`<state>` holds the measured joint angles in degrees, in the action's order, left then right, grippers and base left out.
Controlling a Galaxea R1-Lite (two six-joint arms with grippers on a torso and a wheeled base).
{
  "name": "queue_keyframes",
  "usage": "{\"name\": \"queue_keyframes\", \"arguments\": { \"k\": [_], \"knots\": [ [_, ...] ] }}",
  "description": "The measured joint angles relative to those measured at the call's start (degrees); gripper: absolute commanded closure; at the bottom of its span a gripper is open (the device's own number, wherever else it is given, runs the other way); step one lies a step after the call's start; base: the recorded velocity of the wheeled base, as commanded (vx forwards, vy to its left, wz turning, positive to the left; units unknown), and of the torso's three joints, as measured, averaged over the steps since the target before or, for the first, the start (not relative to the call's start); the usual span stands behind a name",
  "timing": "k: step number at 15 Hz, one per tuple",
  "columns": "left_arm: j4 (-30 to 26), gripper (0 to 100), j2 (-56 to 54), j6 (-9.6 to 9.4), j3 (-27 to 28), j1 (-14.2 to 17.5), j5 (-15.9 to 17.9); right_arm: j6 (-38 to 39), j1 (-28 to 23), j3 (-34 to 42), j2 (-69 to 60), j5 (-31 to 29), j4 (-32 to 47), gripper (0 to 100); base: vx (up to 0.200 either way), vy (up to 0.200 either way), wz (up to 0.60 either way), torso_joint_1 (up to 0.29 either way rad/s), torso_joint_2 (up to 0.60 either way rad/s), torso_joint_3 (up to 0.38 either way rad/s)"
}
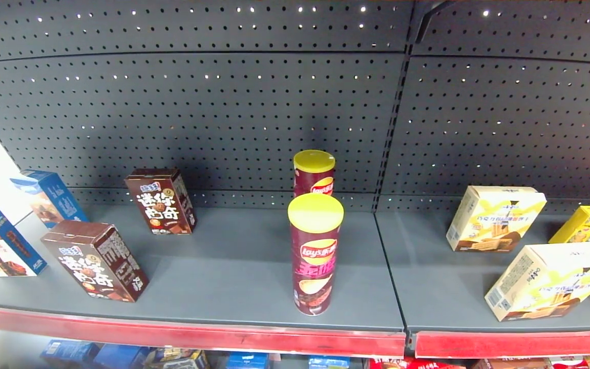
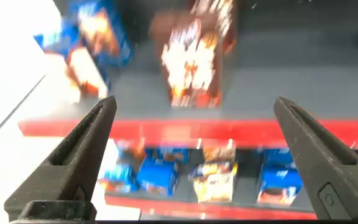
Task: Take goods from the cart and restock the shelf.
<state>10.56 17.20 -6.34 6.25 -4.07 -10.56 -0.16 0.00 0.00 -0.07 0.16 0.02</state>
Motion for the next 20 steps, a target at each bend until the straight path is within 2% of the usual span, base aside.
{"name": "queue_keyframes", "arguments": {
  "k": [3, 6, 8, 9, 11, 12, 13, 14, 20],
  "knots": [
    [-1.4, 0, -6.0, 0.46, -5.2, 1.8, 0.0, 0.0, 0.0, 0.0, 0.0, 0.0, 0.0, 0, 0.000, 0.000, 0.00, 0.000, 0.00, 0.000],
    [-7.5, 0, -11.2, 0.51, -6.0, 3.6, 1.0, 0.0, 0.0, 0.0, 0.0, 0.0, 0.0, 0, 0.000, 0.000, 0.00, 0.000, 0.00, 0.000],
    [-9.0, 0, -14.0, 0.43, -5.7, 4.0, 5.4, 0.0, 0.0, 0.0, 0.0, 0.0, 0.0, 0, 0.000, 0.000, 0.00, 0.000, 0.00, 0.000],
    [-9.1, 0, -15.1, 0.54, -5.6, 4.0, 6.7, 0.0, 0.0, 0.0, 0.0, 0.0, 0.0, 0, 0.000, 0.000, 0.00, 0.000, 0.00, 0.000],
    [-8.9, 0, -16.2, 2.24, -5.6, 4.1, 7.4, 0.0, 0.0, 0.0, 0.0, 0.0, 0.0, 0, 0.000, 0.000, 0.00, 0.000, 0.00, 0.000],
    [-8.8, 0, -16.5, 3.88, -5.6, 4.1, 7.6, 0.0, 0.0, 0.0, 0.0, 0.0, 0.0, 0, 0.000, 0.000, 0.00, 0.000, 0.00, 0.000],
    [-8.8, 0, -16.8, 6.66, -5.6, 4.1, 7.6, 0.0, 0.0, 0.0, 0.0, 0.0, 0.0, 0, 0.000, 0.000, 0.00, 0.000, 0.00, 0.000],
    [-9.0, 0, -16.9, 7.92, -5.9, 4.1, 7.2, 0.0, 0.0, 0.0, 0.0, 0.0, 0.0, 0, 0.000, 0.000, 0.00, 0.000, 0.00, 0.000],
    [-9.7, 0, -17.0, 7.56, -6.3, 4.1, 7.0, 0.0, 0.0, 0.0, 0.0, 0.0, 0.0, 0, 0.000, 0.000, 0.00, 0.000, 0.00, 0.000]
  ]
}}
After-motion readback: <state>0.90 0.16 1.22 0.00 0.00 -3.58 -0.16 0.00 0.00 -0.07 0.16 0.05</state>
